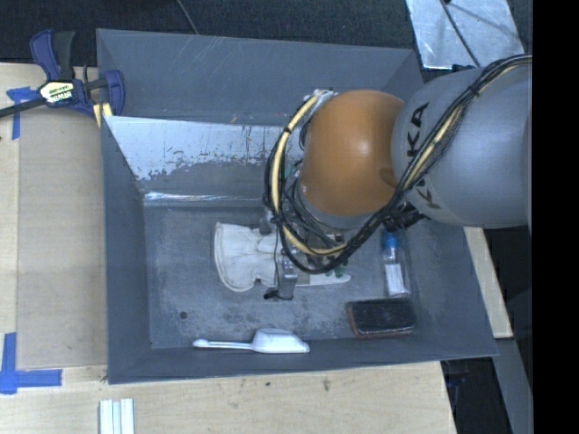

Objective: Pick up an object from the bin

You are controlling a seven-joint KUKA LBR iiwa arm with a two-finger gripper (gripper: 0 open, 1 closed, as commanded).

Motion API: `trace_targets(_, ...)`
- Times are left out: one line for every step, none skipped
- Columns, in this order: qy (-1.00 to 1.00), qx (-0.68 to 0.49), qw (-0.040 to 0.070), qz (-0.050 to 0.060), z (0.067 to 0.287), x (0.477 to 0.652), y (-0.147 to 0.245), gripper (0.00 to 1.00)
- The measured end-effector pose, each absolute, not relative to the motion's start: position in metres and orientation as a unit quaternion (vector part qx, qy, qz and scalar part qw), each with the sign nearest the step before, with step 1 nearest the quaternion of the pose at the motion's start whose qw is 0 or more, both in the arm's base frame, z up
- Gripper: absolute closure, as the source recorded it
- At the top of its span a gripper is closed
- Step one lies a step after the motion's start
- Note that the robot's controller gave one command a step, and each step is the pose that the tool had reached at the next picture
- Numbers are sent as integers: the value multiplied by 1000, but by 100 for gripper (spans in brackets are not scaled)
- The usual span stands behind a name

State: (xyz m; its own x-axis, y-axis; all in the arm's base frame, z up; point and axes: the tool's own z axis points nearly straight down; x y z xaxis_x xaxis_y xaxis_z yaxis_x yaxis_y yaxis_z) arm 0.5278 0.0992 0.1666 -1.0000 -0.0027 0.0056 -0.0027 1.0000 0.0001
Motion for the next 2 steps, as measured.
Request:
trace_targets(-1000,0,-1,0,171,530,99,0)
trace_targets(-1000,-1,-6,-1,133,553,90,0)
